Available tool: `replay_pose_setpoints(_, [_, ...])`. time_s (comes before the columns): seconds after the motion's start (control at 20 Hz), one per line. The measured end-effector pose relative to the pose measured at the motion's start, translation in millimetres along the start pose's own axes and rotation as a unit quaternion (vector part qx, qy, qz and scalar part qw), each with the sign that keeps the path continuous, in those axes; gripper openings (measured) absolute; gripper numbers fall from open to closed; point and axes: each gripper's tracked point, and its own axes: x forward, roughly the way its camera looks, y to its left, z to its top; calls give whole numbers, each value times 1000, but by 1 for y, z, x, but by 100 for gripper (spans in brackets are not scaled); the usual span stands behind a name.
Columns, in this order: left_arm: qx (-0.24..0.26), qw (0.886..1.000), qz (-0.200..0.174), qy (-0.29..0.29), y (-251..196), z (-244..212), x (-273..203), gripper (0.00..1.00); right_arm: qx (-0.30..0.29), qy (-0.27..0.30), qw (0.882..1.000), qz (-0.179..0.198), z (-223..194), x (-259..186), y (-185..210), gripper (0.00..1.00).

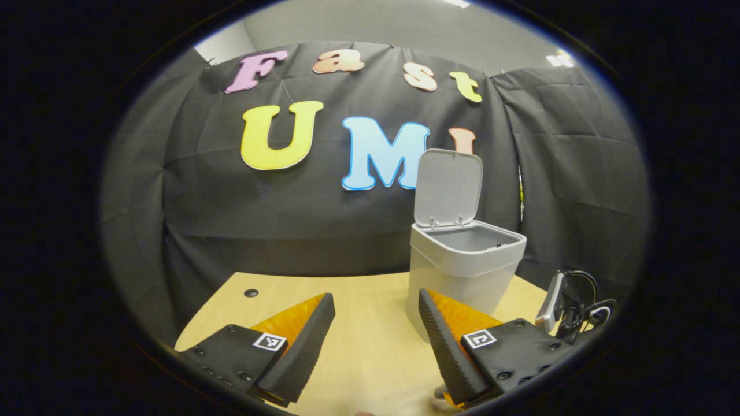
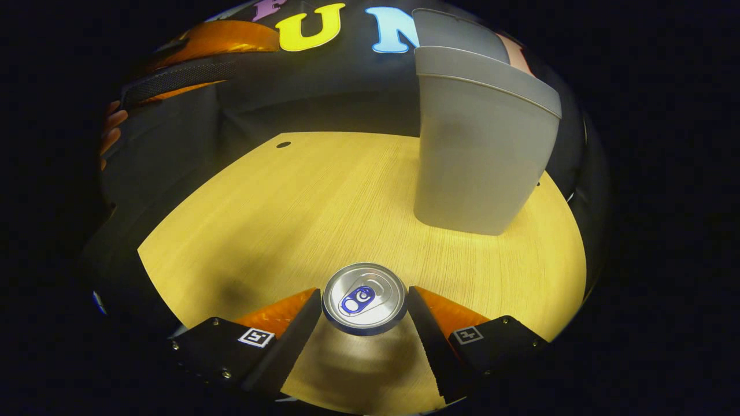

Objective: Press the lid of the desktop garbage bin to open it, pick up the crumpled paper on the desktop and throw it into the bin, then pick up the pop can on the desktop and drop it into the bin, and finally close the garbage bin lid.

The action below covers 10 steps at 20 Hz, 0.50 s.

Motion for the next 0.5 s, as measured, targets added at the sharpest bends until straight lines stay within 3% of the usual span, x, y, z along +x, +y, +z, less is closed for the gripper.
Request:
replay_pose_setpoints(0.15, [-1,1000,4,5,6,-4,-2,95,-10,-1,1000,-8,-1,1,-1,88])
replay_pose_setpoints(0.45, [-5,1000,5,6,8,-5,-5,95,-11,-1,1000,-14,1,-3,-3,84])
replay_pose_setpoints(0.5, [-5,1000,5,6,9,-6,-5,100,-9,-5,1000,-13,2,-5,-3,84])
